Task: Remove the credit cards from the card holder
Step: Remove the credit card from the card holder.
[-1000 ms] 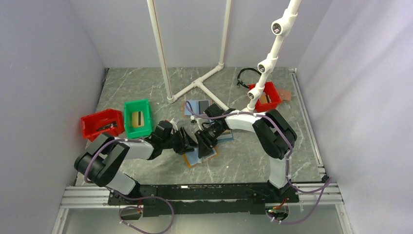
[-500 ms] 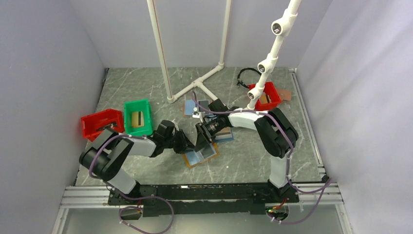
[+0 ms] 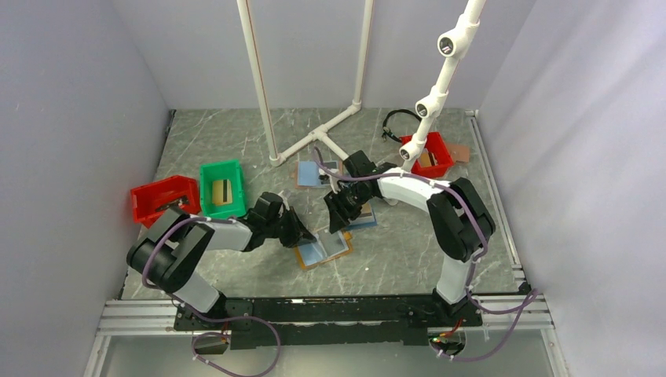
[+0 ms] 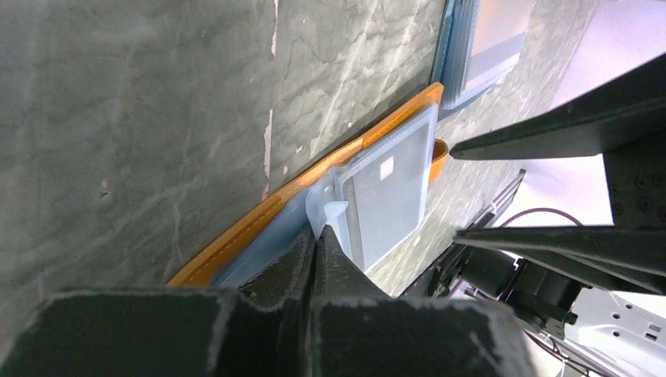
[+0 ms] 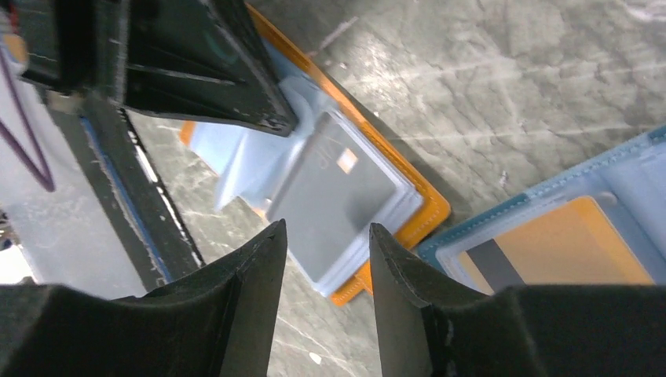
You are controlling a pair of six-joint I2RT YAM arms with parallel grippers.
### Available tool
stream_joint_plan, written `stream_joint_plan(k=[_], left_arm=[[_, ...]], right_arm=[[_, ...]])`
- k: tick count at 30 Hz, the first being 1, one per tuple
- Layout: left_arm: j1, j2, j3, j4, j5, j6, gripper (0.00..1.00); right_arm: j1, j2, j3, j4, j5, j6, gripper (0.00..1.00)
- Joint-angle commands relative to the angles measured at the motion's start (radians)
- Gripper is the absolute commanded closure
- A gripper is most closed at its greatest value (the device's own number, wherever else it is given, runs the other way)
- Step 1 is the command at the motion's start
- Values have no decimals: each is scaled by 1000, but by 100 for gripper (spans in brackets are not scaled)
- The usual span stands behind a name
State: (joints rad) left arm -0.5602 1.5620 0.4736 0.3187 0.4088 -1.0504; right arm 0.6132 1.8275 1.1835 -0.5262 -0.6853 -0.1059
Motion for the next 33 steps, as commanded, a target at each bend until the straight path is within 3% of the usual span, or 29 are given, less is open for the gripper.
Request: stream_joint_plan(k=[1,7,14,19,26,33], left_arm=[[2,-6,-9,-131,-78,59,95],[2,-21,-8,-121,-70,59,93],[2,-14,-7,-108,-56,64,93],[2,-29,-18,-116,-63,70,93],[3,-35,22,-222,-106,125,93],[1,-46,59,-316,-158,174,93]], right_arm=[[20,39,34,-61,79,-49,55],[55,84,47,-66,57,-42,55],[64,114,62,-59,-87,-16,56],[42,71,57,-43,-102,-11,56],[16,85,48,-26,-346,14,55],[13,102,27,38,-415,93,55]])
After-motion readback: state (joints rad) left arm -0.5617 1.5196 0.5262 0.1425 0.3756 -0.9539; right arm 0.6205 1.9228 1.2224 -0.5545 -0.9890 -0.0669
